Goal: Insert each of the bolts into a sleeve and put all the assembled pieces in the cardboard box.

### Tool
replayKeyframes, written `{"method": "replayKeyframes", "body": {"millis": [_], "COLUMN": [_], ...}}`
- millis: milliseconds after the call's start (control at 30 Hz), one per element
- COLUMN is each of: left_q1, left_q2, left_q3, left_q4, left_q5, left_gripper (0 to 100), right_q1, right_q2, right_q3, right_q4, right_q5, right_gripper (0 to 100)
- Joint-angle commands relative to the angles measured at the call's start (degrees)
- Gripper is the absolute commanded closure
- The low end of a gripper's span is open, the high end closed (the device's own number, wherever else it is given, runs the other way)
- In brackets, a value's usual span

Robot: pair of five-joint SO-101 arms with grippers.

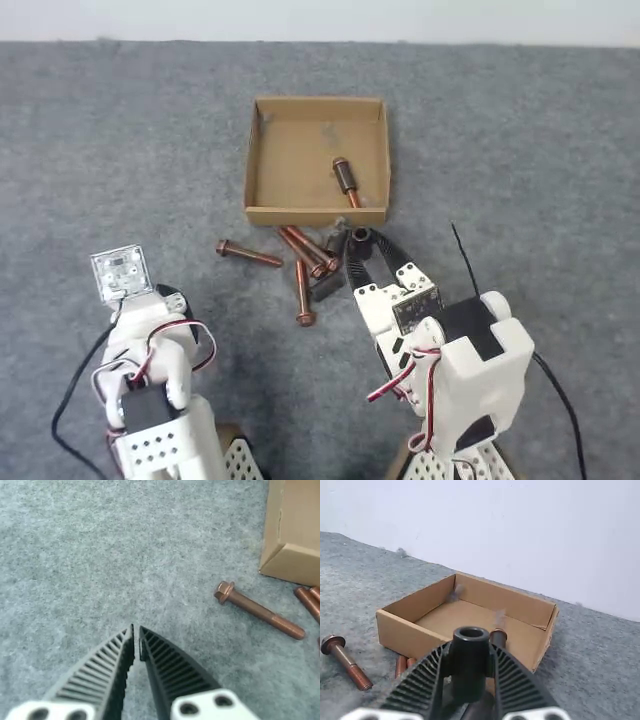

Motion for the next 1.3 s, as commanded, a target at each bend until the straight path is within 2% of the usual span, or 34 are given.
{"method": "replayKeyframes", "body": {"millis": [0, 133, 233, 400, 667, 867, 1000, 1167, 1267], "left_q1": [0.00, 2.99, 7.82, 11.69, 11.78, 11.87, 11.87, 11.60, 11.60], "left_q2": [-1.23, -1.23, -1.23, -1.23, -1.14, -1.14, -1.14, -1.14, -1.14], "left_q3": [-0.57, -0.57, -0.57, -0.75, -4.00, -9.19, -14.20, -20.18, -24.57], "left_q4": [-5.54, -6.51, -6.59, -6.51, -6.07, -2.11, 1.58, 6.86, 9.67], "left_q5": [2.29, 11.34, 14.42, 14.42, 14.42, 14.42, 14.07, 5.10, 2.20], "left_gripper": [99, 99, 99, 99, 99, 99, 99, 99, 99], "right_q1": [-1.10, -1.10, -1.10, -1.19, -1.27, -1.27, -1.27, -1.27, -1.27], "right_q2": [-2.77, -2.77, -2.77, -2.77, -2.77, -2.77, -2.77, -2.77, -2.77], "right_q3": [1.76, 1.76, 1.76, 1.76, 1.76, 1.76, 1.76, 1.76, 1.76], "right_q4": [-1.36, -1.36, -1.27, -1.27, -0.13, -0.04, -0.04, -0.04, -0.04], "right_q5": [-1.76, -1.76, -1.76, -1.76, -1.58, -1.58, -1.58, -1.58, -1.58], "right_gripper": [99.2, 99.2, 99.2, 99.2, 99.2, 99.2, 99.2, 99.2, 99.2]}}
